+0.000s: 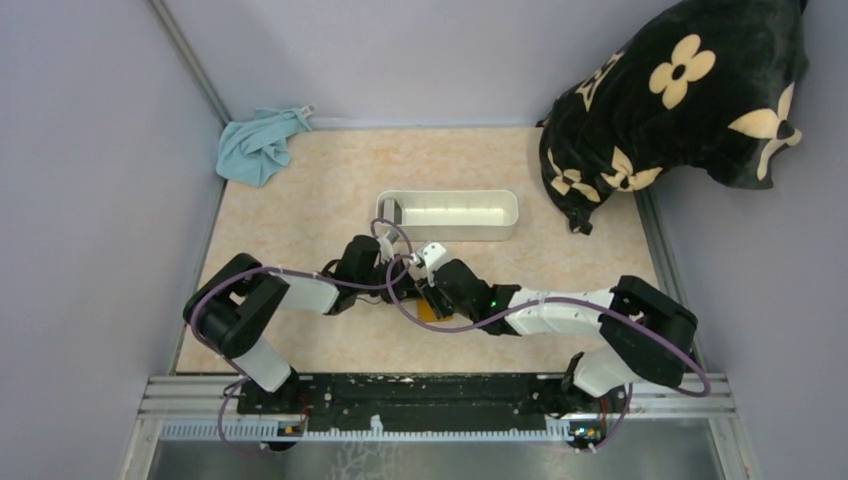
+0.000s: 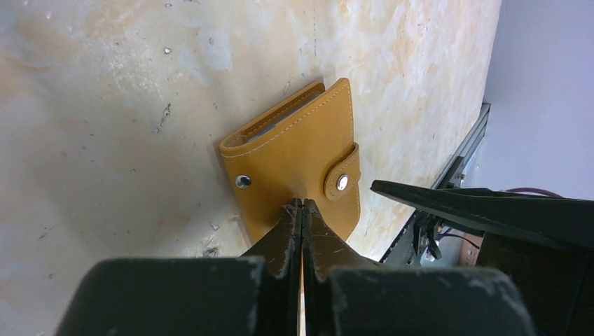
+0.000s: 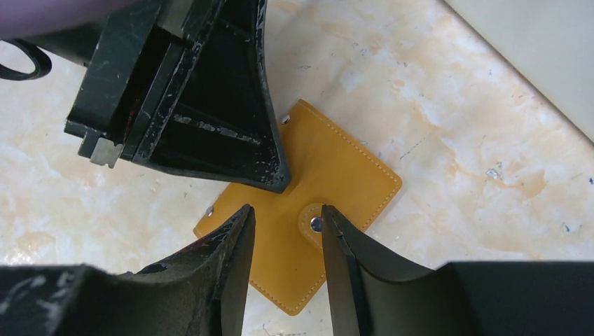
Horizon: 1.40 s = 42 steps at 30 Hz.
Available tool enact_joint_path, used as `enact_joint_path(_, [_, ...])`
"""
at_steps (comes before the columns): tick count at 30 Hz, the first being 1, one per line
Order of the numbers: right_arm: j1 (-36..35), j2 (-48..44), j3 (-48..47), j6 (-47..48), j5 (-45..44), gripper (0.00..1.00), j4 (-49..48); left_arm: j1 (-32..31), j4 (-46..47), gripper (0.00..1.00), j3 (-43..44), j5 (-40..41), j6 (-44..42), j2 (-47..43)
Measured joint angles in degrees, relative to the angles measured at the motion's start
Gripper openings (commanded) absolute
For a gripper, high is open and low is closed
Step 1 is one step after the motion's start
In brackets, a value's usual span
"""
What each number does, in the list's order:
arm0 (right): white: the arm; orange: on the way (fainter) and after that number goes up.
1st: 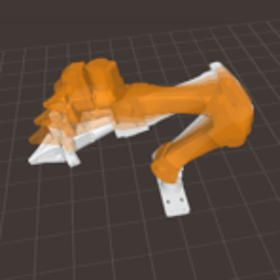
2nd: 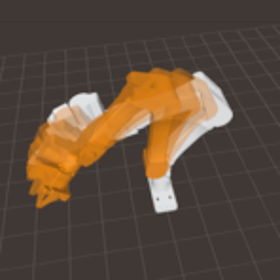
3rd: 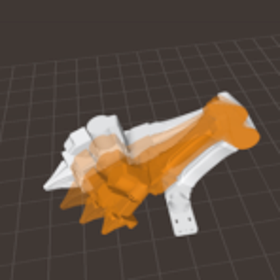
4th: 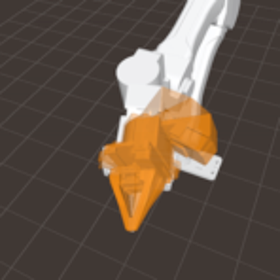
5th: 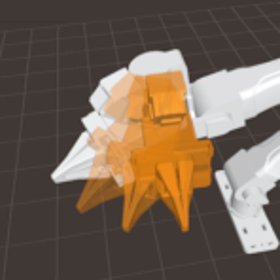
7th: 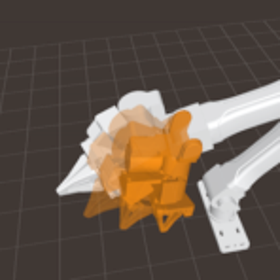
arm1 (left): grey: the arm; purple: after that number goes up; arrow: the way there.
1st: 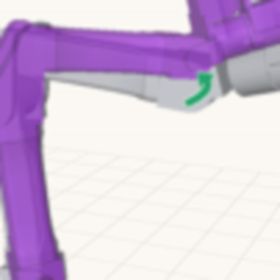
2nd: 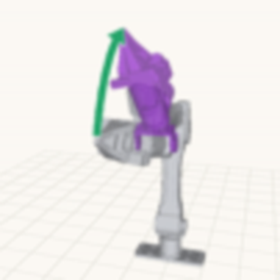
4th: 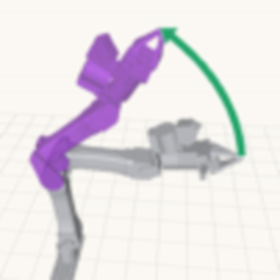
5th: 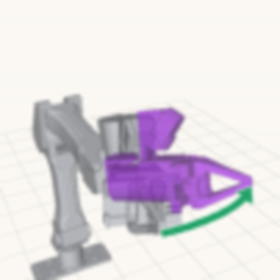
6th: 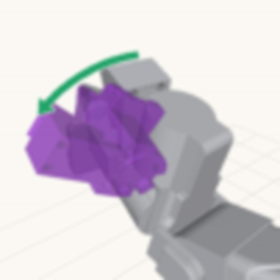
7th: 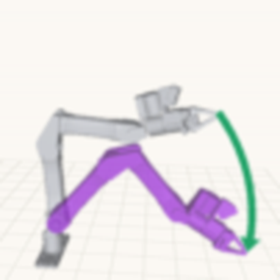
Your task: Take the credit cards out of the card holder
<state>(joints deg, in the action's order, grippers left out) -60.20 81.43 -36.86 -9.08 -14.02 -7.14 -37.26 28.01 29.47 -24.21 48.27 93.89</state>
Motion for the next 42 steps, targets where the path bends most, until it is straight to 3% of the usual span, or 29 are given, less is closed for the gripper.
enact_joint_path(27, [1.9,5.6,-1.5,-0.3,-2.3,0.38,2.2,-0.2,-1.5,0.00,1.2,0.2,-1.1,0.7])
enact_joint_path(31, [3.4,6.4,-2.2,-2.1,-2.1,0.27,2.3,-0.2,-1.5,0.00,1.3,0.4,-1.4,0.7])
enact_joint_path(36, [4.2,7.2,-2.7,-4.3,-2.3,0.02,2.1,-0.2,-1.5,0.00,1.3,1.1,-1.5,0.5])
enact_joint_path(42, [4.3,7.2,-2.7,-5.7,-2.5,0.00,2.0,-0.2,-1.8,0.00,1.3,1.5,-1.5,0.3])
